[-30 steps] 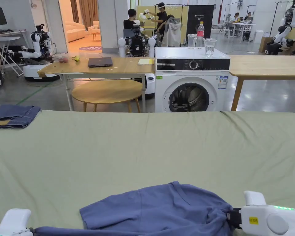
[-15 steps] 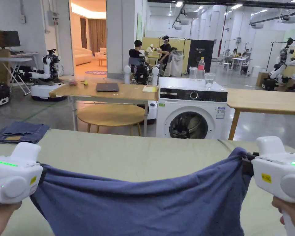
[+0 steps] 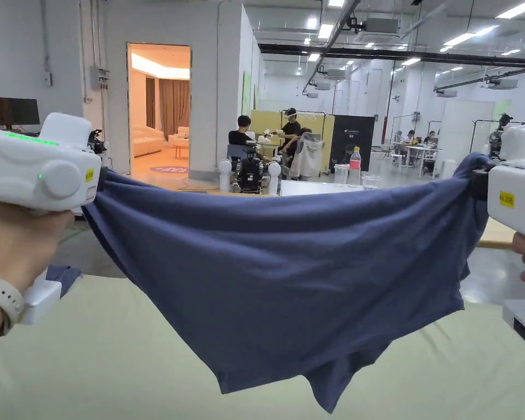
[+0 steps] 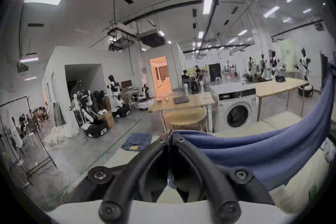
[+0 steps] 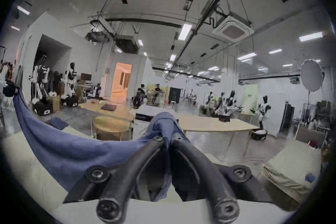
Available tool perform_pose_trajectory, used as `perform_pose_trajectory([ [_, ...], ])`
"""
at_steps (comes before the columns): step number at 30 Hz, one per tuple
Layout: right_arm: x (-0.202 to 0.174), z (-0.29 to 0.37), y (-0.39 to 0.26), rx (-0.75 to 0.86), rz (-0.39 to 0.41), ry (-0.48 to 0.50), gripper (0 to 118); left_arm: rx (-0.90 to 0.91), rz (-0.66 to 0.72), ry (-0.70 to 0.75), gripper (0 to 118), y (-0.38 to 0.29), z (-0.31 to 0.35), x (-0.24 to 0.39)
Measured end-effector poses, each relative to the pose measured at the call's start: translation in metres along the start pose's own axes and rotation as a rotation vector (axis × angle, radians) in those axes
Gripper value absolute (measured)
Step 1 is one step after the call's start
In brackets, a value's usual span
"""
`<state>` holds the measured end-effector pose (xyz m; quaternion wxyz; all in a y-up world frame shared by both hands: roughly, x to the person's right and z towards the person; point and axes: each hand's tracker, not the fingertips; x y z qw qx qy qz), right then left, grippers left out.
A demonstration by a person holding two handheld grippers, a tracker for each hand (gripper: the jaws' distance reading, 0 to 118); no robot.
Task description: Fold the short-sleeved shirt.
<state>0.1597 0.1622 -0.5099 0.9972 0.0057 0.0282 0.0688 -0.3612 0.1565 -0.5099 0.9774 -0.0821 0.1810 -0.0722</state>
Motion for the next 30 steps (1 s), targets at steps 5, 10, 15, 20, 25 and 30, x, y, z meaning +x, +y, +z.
perform_pose_trajectory([
  [5,0.003,-0.014,-0.043,-0.046,-0.026,-0.001,2,-0.076,-0.009,-0.02,0,-0.034,-0.029,0.014],
  [10,-0.005,-0.027,-0.12,-0.182,-0.036,-0.003,2,-0.235,0.035,-0.06,0,-0.114,-0.049,0.031],
  [15,0.003,-0.011,-0.161,-0.235,-0.044,0.011,2,-0.251,0.081,-0.08,0,-0.148,-0.037,0.027],
  [20,0.005,0.045,-0.186,-0.282,-0.024,0.045,2,-0.279,0.125,-0.105,0,-0.186,0.006,0.015],
  [25,-0.014,0.121,-0.24,-0.381,-0.024,0.096,2,-0.438,0.161,-0.192,0,-0.265,0.05,0.0],
  [30,-0.032,0.19,-0.325,-0.547,-0.02,0.151,2,-0.603,0.188,-0.197,0,-0.369,0.116,-0.009],
])
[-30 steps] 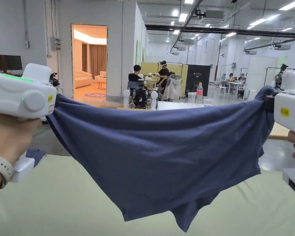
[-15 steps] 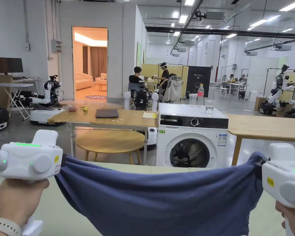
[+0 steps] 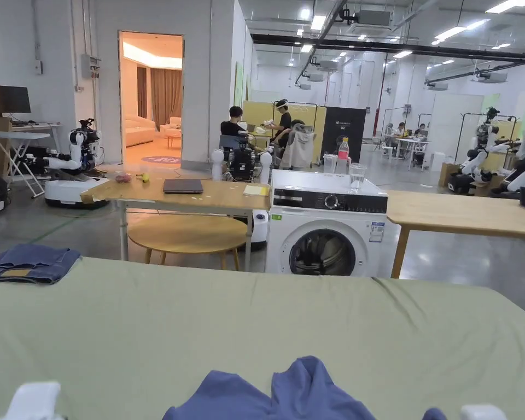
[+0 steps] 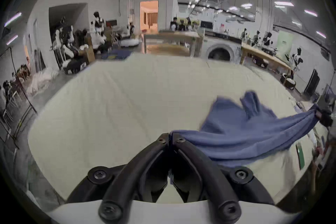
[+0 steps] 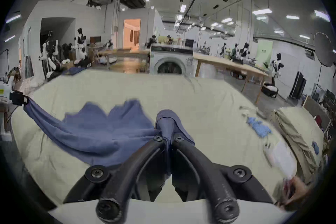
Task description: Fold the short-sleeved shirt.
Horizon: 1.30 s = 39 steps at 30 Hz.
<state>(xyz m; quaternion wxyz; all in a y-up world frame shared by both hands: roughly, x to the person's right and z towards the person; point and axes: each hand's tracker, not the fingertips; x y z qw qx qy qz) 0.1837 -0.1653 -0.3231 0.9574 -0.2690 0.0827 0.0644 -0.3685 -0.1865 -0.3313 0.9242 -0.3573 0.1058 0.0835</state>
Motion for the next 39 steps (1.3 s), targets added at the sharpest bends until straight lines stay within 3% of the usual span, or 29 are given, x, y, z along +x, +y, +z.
perform_pose_trajectory([
  [3,-0.014,0.001,-0.048,-0.113,0.006,-0.005,3,-0.07,0.059,-0.003,0,-0.055,-0.003,-0.011],
  [7,-0.019,0.008,-0.061,-0.153,-0.016,0.018,18,0.012,0.063,0.022,46,-0.08,0.014,-0.014],
  [8,-0.025,0.012,-0.056,-0.151,-0.005,0.015,44,0.032,0.042,0.043,85,-0.077,0.024,-0.01],
  [9,-0.034,0.019,-0.045,-0.112,0.018,0.023,78,0.058,0.001,0.031,108,-0.07,0.031,-0.003],
  [10,-0.043,0.03,-0.028,-0.029,0.026,0.048,110,0.118,-0.035,0.01,110,-0.059,0.044,0.007],
  [11,-0.052,0.041,-0.014,0.047,0.021,0.068,113,0.174,-0.063,-0.001,109,-0.048,0.056,0.019],
  [15,-0.094,0.076,0.038,0.326,0.014,0.135,112,0.328,-0.163,0.0,109,-0.013,0.092,0.057],
  [17,-0.112,0.089,0.049,0.418,0.025,0.146,100,0.382,-0.177,-0.012,100,-0.006,0.104,0.065],
  [18,-0.119,0.092,0.052,0.437,0.027,0.137,90,0.392,-0.169,-0.025,77,-0.004,0.109,0.066],
  [19,-0.118,0.088,0.055,0.422,0.028,0.145,69,0.393,-0.17,-0.024,23,-0.003,0.112,0.065],
  [20,-0.123,0.087,0.056,0.426,0.032,0.158,39,0.394,-0.173,-0.019,0,-0.003,0.112,0.064],
  [21,-0.127,0.085,0.056,0.425,0.033,0.17,0,0.391,-0.176,0.0,0,-0.003,0.111,0.062],
  [28,-0.136,0.058,0.057,0.374,0.058,0.199,0,0.256,-0.097,0.066,0,-0.007,0.088,-0.01],
  [30,-0.139,0.049,0.057,0.347,0.048,0.213,0,0.178,-0.063,0.023,0,-0.017,0.072,-0.032],
  [31,-0.135,0.039,0.054,0.331,0.038,0.22,0,0.117,-0.049,-0.017,10,-0.024,0.06,-0.039],
  [32,-0.136,0.032,0.054,0.315,0.035,0.221,0,0.057,-0.037,-0.046,42,-0.032,0.047,-0.044],
  [33,-0.137,0.026,0.055,0.303,0.034,0.224,0,0.032,-0.039,-0.041,86,-0.04,0.038,-0.045],
  [34,-0.138,0.018,0.056,0.283,0.038,0.229,0,0.015,-0.059,-0.027,115,-0.047,0.027,-0.047],
  [39,-0.127,-0.02,0.058,0.218,0.055,0.214,0,-0.065,-0.071,-0.013,111,-0.063,-0.022,-0.044],
])
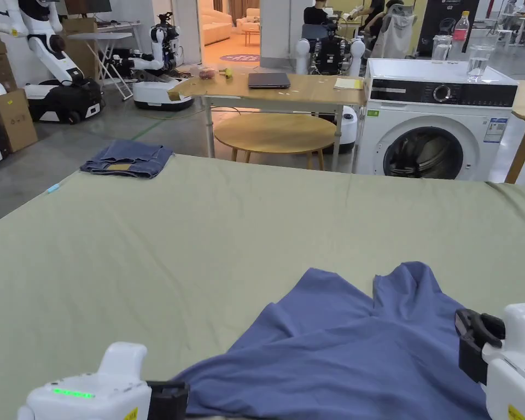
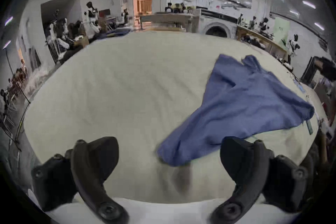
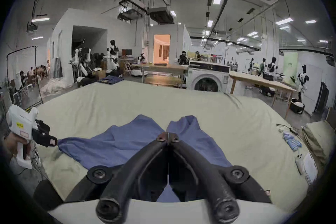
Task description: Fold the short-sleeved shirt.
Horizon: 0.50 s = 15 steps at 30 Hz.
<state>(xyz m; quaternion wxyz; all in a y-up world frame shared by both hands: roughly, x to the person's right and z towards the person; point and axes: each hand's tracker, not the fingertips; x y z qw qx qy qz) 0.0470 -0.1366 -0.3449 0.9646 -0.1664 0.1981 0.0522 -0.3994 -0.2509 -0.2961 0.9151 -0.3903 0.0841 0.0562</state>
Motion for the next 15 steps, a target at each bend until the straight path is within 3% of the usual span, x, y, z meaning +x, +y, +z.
perform_pose_trajectory([
  [2,0.013,-0.016,0.002,-0.034,-0.005,-0.013,0,-0.009,0.002,-0.001,109,0.003,-0.018,0.0],
  [3,0.022,-0.025,0.001,-0.055,-0.011,-0.025,0,-0.02,0.004,0.002,101,0.004,-0.026,0.0],
  [4,0.031,-0.034,0.0,-0.077,-0.011,-0.043,0,-0.042,0.003,0.001,67,0.005,-0.034,0.001],
  [5,0.04,-0.045,0.001,-0.095,-0.007,-0.061,0,-0.069,0.003,-0.015,25,0.004,-0.041,-0.001],
  [6,0.051,-0.058,0.002,-0.111,-0.006,-0.082,0,-0.106,0.007,-0.061,10,0.003,-0.047,0.001],
  [8,0.075,-0.09,0.001,-0.177,-0.011,-0.127,4,-0.072,-0.063,-0.025,7,0.003,-0.042,0.009],
  [9,0.087,-0.109,0.001,-0.218,-0.017,-0.136,26,-0.076,-0.069,-0.025,6,0.005,-0.037,0.009],
  [10,0.102,-0.131,0.0,-0.254,-0.035,-0.129,75,-0.064,-0.057,-0.025,3,0.008,-0.032,0.01],
  [11,0.113,-0.15,-0.001,-0.295,-0.04,-0.13,108,-0.047,-0.046,-0.033,3,0.011,-0.026,0.011],
  [12,0.126,-0.17,-0.008,-0.359,-0.042,-0.141,118,-0.038,-0.035,-0.049,3,0.014,-0.019,0.011],
  [15,0.152,-0.23,-0.019,-0.476,-0.035,-0.135,118,-0.016,-0.057,-0.032,3,0.021,-0.007,0.015],
])
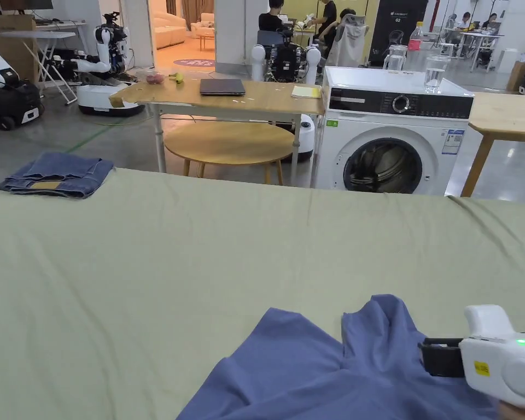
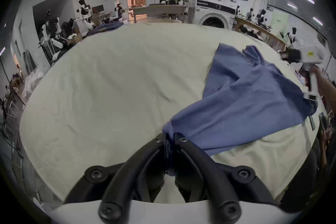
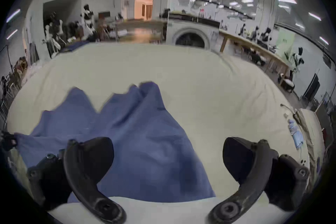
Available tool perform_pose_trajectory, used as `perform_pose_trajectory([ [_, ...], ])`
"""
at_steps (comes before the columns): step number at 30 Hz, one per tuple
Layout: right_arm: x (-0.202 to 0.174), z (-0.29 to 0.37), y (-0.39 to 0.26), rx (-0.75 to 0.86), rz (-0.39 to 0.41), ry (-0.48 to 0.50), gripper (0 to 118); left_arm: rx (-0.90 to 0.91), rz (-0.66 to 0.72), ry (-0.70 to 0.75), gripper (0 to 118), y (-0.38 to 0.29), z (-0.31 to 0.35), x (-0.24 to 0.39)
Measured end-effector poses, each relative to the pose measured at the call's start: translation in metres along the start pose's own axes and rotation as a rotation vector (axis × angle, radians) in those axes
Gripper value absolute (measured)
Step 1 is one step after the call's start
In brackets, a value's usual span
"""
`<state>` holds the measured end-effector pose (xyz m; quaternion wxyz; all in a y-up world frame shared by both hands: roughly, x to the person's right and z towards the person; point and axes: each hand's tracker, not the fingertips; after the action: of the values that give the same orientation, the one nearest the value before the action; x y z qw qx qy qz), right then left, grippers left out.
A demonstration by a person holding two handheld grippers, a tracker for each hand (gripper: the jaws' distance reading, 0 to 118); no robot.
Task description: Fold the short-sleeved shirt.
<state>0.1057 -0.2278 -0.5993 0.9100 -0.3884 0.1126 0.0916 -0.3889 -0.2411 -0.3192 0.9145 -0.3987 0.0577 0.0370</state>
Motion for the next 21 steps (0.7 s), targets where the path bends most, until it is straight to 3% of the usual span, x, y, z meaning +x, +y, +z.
perform_pose_trajectory([
  [1,0.009,-0.014,-0.003,-0.039,-0.007,-0.007,117,-0.004,-0.001,-0.001,3,0.002,0.001,0.001],
  [2,0.014,-0.026,-0.003,-0.072,-0.017,-0.008,107,-0.003,-0.004,0.0,3,0.001,0.002,0.0],
  [4,0.023,-0.04,-0.011,-0.146,-0.058,0.02,50,-0.004,-0.002,0.002,3,0.002,0.0,0.0],
  [5,0.026,-0.041,-0.019,-0.167,-0.065,0.019,43,-0.01,0.003,0.001,3,0.002,-0.003,0.0],
  [6,0.029,-0.038,-0.024,-0.14,-0.066,0.037,10,-0.019,0.013,-0.004,3,0.001,-0.005,-0.003],
  [7,0.031,-0.025,-0.024,-0.067,-0.074,0.03,1,-0.022,0.018,-0.007,3,0.001,-0.007,-0.003],
  [9,0.027,-0.01,-0.029,-0.062,-0.088,0.073,1,-0.024,0.021,-0.01,3,0.002,-0.007,-0.002],
  [11,0.03,0.01,-0.031,-0.008,-0.036,0.061,1,-0.019,0.031,-0.008,3,0.004,-0.01,-0.004],
  [15,0.023,0.061,-0.024,0.105,-0.027,0.06,1,0.004,0.054,-0.013,3,0.017,-0.012,-0.007],
  [21,0.005,0.165,0.016,0.31,0.034,0.052,1,0.131,0.053,0.025,2,0.085,0.0,-0.004],
])
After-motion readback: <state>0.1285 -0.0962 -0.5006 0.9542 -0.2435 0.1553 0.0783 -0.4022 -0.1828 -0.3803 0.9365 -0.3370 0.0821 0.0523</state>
